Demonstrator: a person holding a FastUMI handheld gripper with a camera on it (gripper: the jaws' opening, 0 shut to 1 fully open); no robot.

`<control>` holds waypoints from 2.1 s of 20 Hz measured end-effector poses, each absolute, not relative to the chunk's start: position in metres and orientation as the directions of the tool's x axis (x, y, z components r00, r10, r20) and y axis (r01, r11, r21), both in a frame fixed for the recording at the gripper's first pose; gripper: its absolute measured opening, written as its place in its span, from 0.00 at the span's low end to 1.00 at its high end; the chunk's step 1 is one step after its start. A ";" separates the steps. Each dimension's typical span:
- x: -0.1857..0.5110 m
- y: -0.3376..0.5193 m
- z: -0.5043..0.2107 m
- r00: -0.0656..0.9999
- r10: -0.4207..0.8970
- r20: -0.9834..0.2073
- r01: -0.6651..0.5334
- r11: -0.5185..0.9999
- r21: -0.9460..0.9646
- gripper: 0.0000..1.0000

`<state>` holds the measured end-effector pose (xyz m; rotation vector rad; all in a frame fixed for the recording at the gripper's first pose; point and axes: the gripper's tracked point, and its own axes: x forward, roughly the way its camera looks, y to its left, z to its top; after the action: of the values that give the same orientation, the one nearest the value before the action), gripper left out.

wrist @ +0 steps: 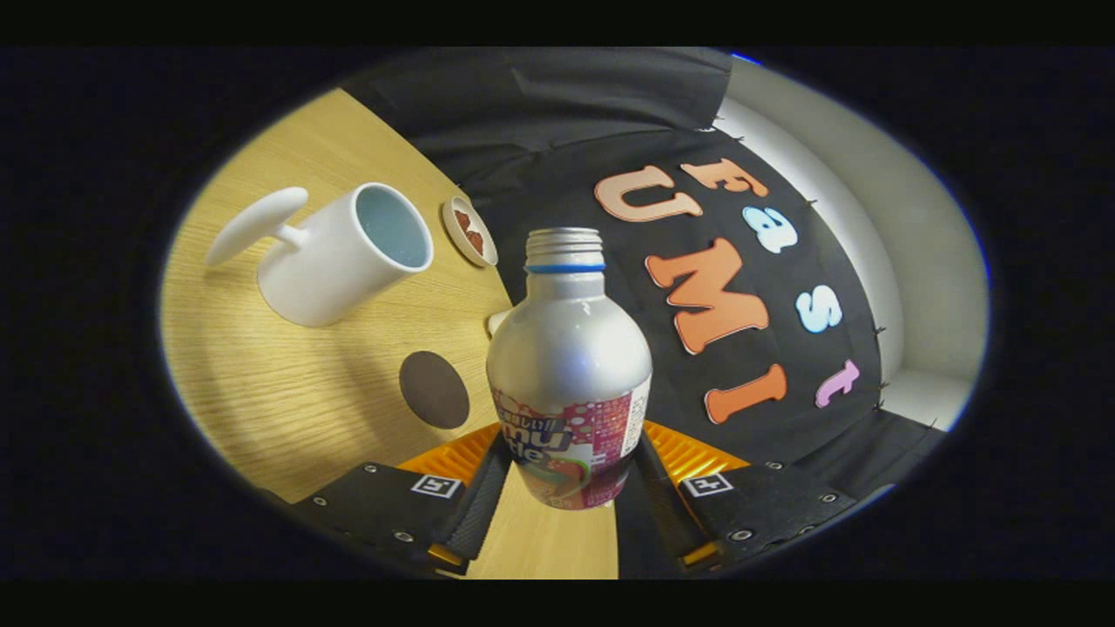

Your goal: Take the bottle from table, then pour the juice into the cup, finally place the bottle on the coaster

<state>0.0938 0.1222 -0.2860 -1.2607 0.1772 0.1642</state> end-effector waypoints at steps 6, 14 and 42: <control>0.093 0.132 -0.272 0.980 0.068 -0.188 -0.197 0.174 -0.965 0.77; 0.097 0.147 -0.260 0.988 0.103 -0.112 -0.112 0.002 -0.994 0.77; 0.116 0.167 -0.232 0.985 0.154 -0.080 -0.047 -0.205 -0.978 0.77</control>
<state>0.1160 0.1672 -0.2325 -1.7681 -0.0794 0.1831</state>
